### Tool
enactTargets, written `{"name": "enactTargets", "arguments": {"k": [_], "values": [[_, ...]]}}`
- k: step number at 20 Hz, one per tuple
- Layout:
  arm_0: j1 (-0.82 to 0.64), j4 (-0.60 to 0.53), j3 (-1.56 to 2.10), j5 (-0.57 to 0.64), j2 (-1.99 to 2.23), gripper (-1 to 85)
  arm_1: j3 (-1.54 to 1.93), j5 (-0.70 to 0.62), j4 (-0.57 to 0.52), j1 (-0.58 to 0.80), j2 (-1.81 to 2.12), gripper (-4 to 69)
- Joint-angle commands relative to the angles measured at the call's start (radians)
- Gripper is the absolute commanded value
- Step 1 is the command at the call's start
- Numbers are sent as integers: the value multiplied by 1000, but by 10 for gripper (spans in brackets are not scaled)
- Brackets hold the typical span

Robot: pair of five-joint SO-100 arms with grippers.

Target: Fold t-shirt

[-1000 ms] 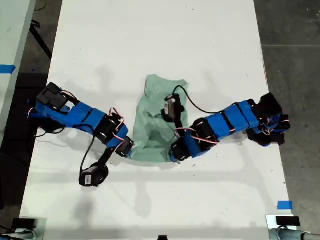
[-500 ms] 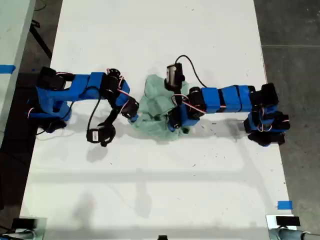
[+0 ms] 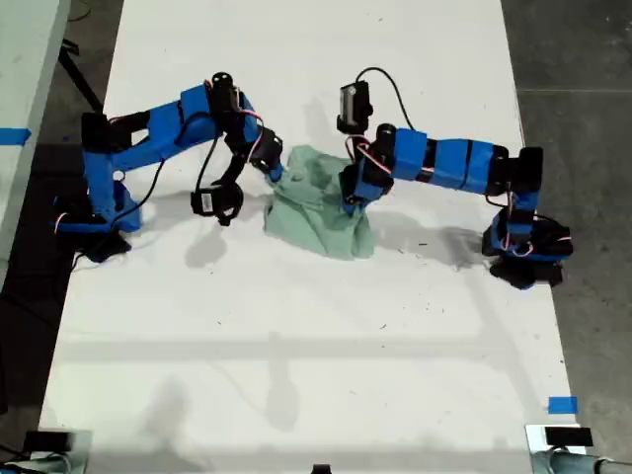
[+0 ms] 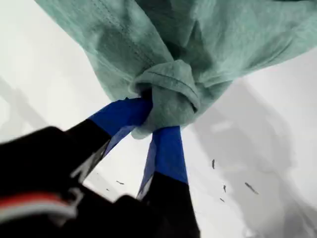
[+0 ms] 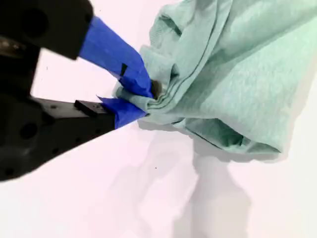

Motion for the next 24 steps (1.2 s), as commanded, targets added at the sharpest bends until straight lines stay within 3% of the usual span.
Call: {"name": "enactTargets", "arguments": {"k": [1, 9, 11, 12, 13, 14, 18, 24], "values": [[-57, -44, -66, 52, -14, 0, -6, -49, -9, 77, 114, -11], [-118, -149, -77, 60, -146, 5, 49, -86, -52, 187, 95, -15], [-133, -150, -83, 52, -147, 98, 49, -84, -52, 201, 106, 15], [-140, -147, -89, 57, -129, 190, 43, -77, -38, 213, 120, 130], [-152, -141, -95, 55, -101, 218, 23, -91, -15, 233, 130, 310], [-170, -138, -94, 52, -63, 238, 6, -109, 2, 258, 149, 377], [-276, -104, -75, 51, 130, 272, 6, -163, 69, 394, 291, 287], [-373, -28, 71, 55, 456, 253, 273, -210, 114, 578, 704, 254]]}}
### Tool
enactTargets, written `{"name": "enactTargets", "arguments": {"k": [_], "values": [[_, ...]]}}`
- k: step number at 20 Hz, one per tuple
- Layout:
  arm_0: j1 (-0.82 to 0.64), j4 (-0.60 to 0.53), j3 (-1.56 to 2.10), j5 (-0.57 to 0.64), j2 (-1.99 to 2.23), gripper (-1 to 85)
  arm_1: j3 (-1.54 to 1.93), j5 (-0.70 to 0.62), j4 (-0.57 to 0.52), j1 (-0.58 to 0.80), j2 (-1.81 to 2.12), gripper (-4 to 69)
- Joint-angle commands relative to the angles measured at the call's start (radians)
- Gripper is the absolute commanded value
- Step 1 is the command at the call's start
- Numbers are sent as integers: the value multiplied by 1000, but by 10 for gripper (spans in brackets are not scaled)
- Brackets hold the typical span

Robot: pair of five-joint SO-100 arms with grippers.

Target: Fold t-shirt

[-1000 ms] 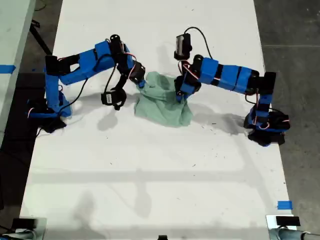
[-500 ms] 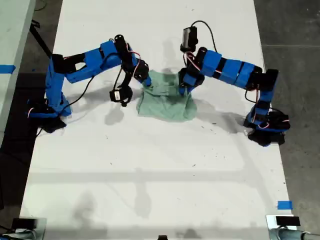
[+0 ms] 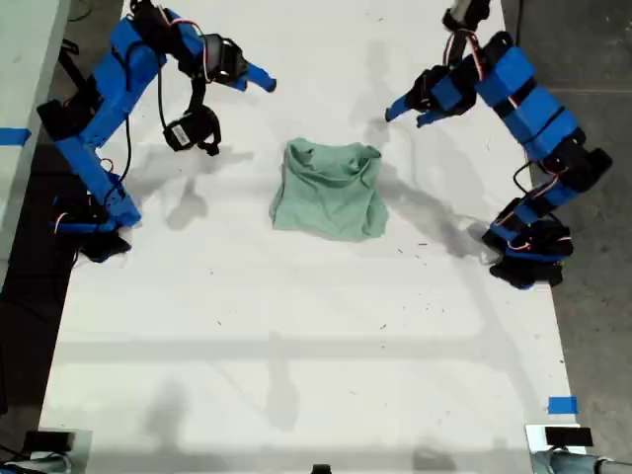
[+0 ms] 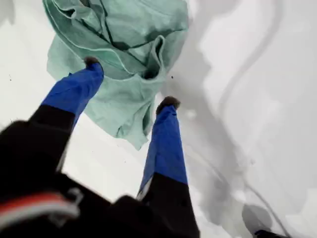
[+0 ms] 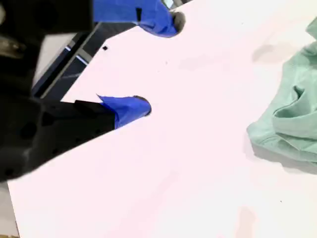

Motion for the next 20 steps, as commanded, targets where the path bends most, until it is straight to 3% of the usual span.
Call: {"name": "enactTargets", "arguments": {"k": [1, 6, 10, 13, 16, 20], "values": [[-9, 9, 109, -3, 210, 242, 144, -2, 11, 32, 258, 247], [98, -132, 710, -100, 719, 1, 540, 132, 6, -115, 721, 95], [247, -255, 1246, -267, 1160, 0, 850, 295, -69, -379, 1028, 3], [336, -313, 1580, -396, 1397, 0, 977, 374, -206, -548, 1025, -12], [360, -321, 1801, -446, 1649, 0, 948, 356, -436, -623, 772, -11], [359, -341, 1867, -459, 1686, 0, 618, 267, -545, -634, 331, -11]]}}
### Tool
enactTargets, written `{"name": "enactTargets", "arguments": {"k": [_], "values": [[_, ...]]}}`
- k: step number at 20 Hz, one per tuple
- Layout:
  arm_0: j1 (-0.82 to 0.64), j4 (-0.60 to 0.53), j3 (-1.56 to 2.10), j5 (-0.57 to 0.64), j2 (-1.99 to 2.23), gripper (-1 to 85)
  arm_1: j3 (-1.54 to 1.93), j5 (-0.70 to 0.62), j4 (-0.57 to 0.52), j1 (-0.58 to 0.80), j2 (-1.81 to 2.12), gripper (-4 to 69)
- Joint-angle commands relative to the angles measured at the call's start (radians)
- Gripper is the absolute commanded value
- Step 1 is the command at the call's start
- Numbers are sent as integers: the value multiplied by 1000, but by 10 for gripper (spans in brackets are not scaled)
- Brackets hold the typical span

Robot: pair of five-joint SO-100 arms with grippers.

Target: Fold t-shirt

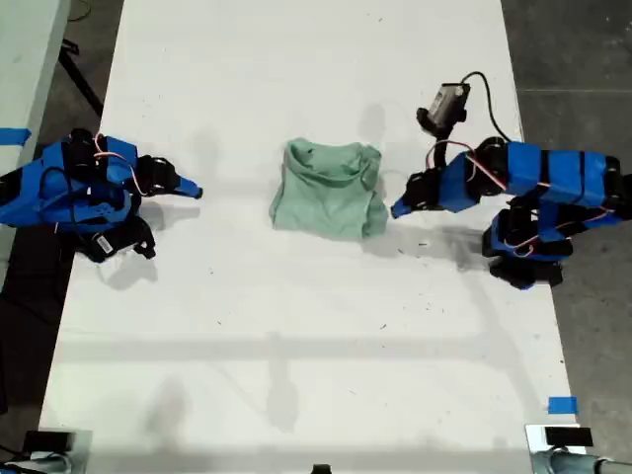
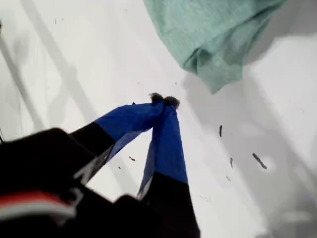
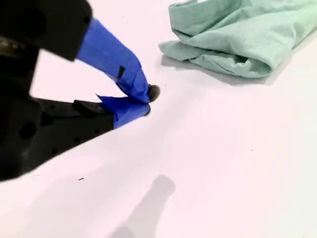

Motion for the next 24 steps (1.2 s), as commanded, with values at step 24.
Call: {"name": "enactTargets", "arguments": {"k": [24], "values": [[31, -11, 288, -80, 299, 0, -1138, -472, 29, 276, -1137, -11]]}}
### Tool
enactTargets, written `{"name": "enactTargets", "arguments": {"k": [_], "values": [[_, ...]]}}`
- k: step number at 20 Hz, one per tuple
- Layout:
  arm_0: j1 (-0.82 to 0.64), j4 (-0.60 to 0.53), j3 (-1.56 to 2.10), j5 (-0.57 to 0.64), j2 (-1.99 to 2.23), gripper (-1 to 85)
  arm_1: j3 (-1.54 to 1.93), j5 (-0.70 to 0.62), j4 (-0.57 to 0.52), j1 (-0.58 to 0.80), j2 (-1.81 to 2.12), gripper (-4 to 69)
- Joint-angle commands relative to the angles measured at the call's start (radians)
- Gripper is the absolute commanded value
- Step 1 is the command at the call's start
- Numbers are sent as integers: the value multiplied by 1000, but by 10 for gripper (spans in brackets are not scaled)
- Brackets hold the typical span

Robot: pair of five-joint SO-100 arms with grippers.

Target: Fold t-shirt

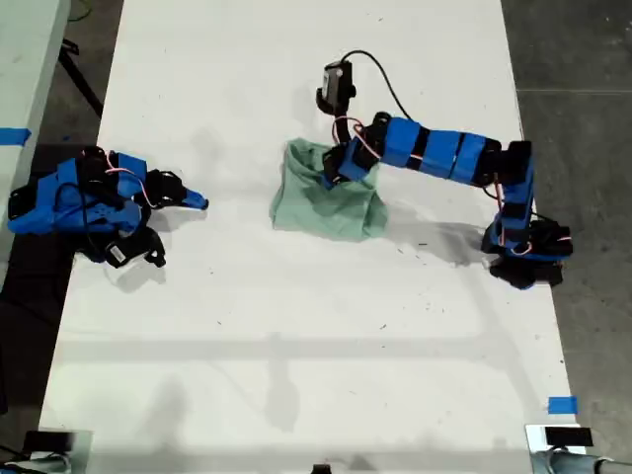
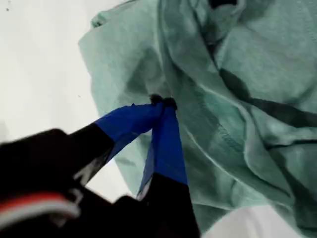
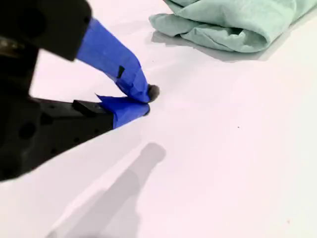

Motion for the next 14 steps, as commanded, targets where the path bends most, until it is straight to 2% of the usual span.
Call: {"name": "enactTargets", "arguments": {"k": [1, 5, 8, 11, 14], "values": [[8, 6, -6, -6, 3, 0, -89, -100, -34, 129, -15, -11], [0, 6, -6, -5, 3, 0, -92, -224, -161, 319, -63, -11], [-9, 6, -5, -5, 3, 0, -104, -249, -179, 397, -26, -11], [-20, 6, -5, -12, 3, 0, -72, -255, -115, 417, 126, -11], [-25, 6, -5, -21, 3, 39, 32, -193, 14, 402, 393, -11]]}}
